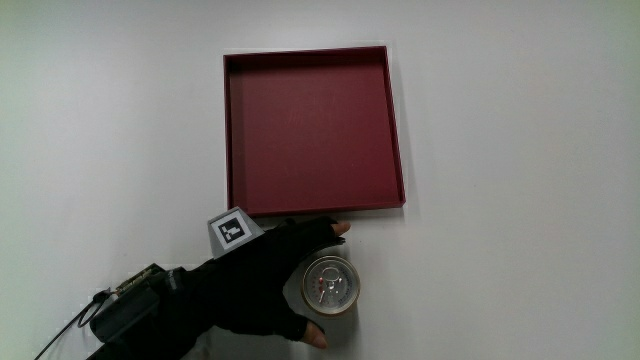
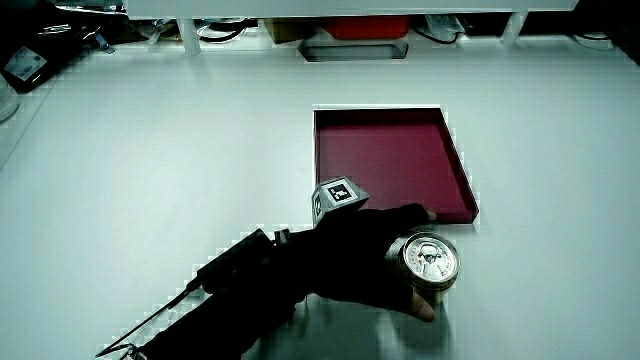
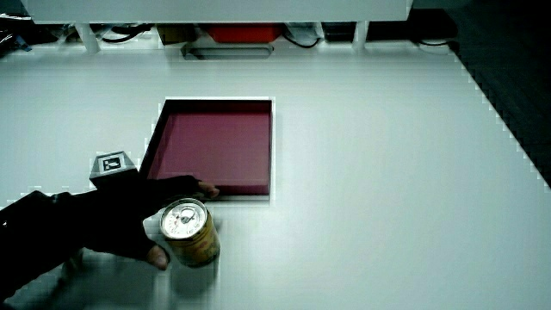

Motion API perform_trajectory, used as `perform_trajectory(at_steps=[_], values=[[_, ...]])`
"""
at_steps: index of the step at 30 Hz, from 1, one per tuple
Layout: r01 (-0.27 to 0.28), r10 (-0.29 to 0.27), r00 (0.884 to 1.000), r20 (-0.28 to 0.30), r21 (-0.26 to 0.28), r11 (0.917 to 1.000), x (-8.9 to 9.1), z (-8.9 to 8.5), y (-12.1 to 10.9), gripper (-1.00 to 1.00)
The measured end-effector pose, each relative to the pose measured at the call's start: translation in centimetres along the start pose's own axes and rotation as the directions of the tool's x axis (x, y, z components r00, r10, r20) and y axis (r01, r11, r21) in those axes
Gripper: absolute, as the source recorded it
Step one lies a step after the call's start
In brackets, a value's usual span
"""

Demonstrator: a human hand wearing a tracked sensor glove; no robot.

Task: Pick red bull from desk

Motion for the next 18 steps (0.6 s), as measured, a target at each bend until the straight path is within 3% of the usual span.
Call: perform_trajectory(at_steps=[9,11,13,14,15,16,18], values=[[0.012,-0.011,0.999,-0.032,0.035,0.9993,-0.18,-0.19,0.09,0.45],[0.018,-0.018,1.000,-0.004,0.036,0.9992,-0.05,-0.27,0.09,0.52],[0.036,-0.034,0.999,-0.042,0.049,0.9982,-0.13,-0.24,0.10,0.59],[0.043,-0.042,0.999,-0.021,0.055,0.9975,0.03,-0.31,0.06,0.62],[0.058,-0.055,0.997,-0.048,0.069,0.9960,-0.09,-0.30,-0.01,0.66],[0.024,-0.021,0.999,-0.042,0.072,0.9971,-0.09,-0.35,-0.15,0.69],[0.048,-0.046,0.998,-0.031,0.092,0.9946,0.05,-0.44,-0.22,0.76]])
